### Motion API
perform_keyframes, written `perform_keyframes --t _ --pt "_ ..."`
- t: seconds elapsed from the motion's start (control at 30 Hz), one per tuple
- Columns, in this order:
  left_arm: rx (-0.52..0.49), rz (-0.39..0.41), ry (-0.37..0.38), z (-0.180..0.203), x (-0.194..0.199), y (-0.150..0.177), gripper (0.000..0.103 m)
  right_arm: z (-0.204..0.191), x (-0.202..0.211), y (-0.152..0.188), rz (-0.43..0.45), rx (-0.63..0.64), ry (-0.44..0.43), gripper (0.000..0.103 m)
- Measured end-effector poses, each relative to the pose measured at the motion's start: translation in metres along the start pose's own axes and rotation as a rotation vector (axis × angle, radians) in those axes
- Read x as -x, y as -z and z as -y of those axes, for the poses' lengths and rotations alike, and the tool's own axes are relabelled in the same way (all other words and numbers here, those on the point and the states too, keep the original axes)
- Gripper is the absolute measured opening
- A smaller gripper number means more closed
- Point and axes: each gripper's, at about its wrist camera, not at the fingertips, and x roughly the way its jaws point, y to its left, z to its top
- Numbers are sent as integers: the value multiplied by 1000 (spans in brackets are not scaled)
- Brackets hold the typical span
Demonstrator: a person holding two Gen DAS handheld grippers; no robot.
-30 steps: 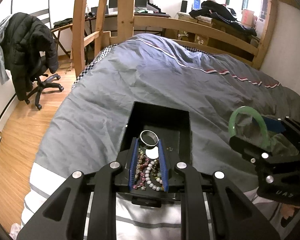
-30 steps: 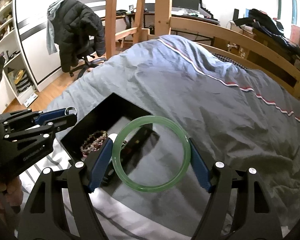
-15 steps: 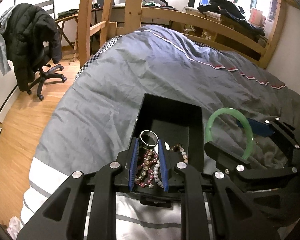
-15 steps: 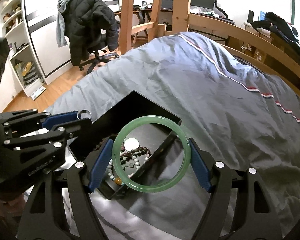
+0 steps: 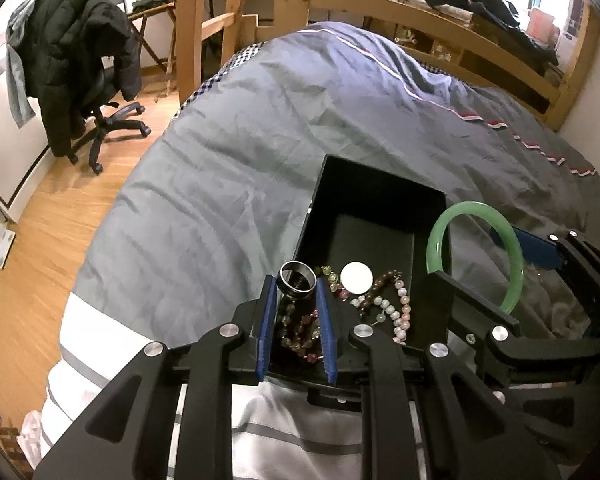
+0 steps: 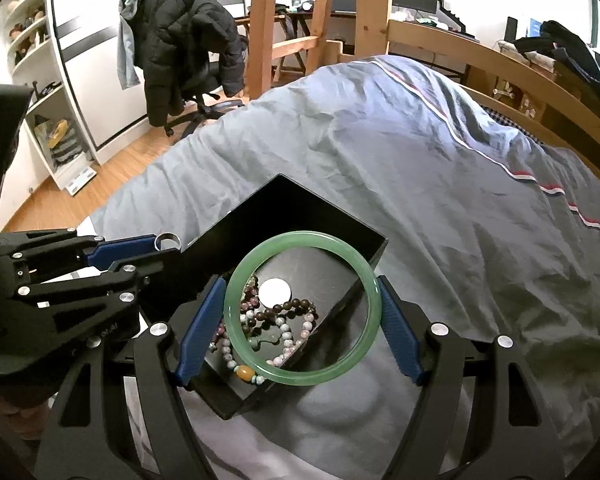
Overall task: Organize jewelry
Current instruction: 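Open both tools to drop the ring and bangle into the black box, then reach the left tool toward the gold charm while the right tool reaches toward the silver ring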
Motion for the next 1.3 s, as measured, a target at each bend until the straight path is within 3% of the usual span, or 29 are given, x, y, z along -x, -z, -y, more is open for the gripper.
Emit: perform_keyframes --t 0.27,0.43,0.53,0.6,0.9,1.3 --pt "-8 1 -20 3 -1 0 20 2 -7 2 -18 -1 -10 74" --pt "6 -7 -63 -1 -4 -1 27 -1 -9 3 -23 29 -4 76" --pt "17 -2 -80 -3 -4 -2 40 1 -8 3 -10 24 9 81" --pt "30 11 -89 -6 -2 -2 55 5 -6 2 -1 15 6 86" --pt "45 44 -82 -6 3 -3 85 17 5 4 25 -10 20 96" --pt "38 127 -3 5 13 -4 95 62 51 18 83 -84 103 98"
